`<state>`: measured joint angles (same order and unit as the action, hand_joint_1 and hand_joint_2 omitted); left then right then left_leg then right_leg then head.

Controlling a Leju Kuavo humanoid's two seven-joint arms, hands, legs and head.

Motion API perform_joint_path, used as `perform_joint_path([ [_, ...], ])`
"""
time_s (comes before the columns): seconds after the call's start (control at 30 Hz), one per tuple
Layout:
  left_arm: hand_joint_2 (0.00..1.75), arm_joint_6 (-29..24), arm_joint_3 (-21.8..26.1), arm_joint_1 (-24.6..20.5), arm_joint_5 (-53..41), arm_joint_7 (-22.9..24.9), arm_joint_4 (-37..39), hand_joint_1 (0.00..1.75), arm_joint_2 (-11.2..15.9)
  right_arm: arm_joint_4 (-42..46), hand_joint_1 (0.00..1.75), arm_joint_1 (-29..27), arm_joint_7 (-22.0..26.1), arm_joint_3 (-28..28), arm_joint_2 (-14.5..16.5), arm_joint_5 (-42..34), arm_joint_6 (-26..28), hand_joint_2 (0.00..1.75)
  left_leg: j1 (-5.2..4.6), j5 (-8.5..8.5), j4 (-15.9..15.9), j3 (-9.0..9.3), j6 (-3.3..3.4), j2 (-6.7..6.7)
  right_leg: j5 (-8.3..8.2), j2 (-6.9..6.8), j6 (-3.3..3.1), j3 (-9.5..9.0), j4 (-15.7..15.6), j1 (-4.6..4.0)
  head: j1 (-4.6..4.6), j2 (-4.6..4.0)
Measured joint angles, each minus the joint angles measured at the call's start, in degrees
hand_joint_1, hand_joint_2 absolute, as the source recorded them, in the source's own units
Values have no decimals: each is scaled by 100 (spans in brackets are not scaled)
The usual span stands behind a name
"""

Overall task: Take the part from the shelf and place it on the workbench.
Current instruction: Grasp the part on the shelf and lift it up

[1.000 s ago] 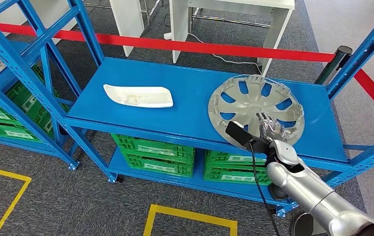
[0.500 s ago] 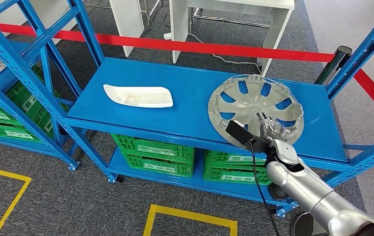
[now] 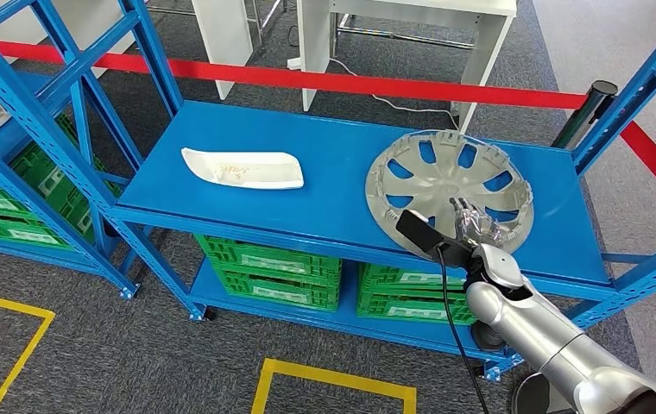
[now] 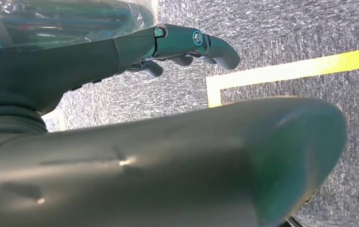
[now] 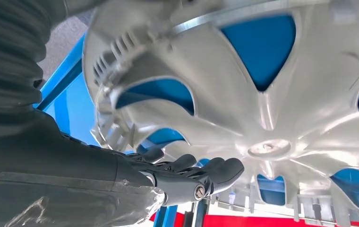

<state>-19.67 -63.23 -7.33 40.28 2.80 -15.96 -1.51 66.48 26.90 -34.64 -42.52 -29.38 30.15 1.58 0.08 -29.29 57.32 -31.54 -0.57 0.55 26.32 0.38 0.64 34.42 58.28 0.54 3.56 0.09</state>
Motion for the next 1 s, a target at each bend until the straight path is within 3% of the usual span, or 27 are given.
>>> perform_joint_path([
  [1.0,0,0,0,5,42,0,0,0,2,-54,175,24,2,-3,1,-134,95,175,0,-3,0,-2,4,3,4,-2,5,0,-1,0,0,0],
])
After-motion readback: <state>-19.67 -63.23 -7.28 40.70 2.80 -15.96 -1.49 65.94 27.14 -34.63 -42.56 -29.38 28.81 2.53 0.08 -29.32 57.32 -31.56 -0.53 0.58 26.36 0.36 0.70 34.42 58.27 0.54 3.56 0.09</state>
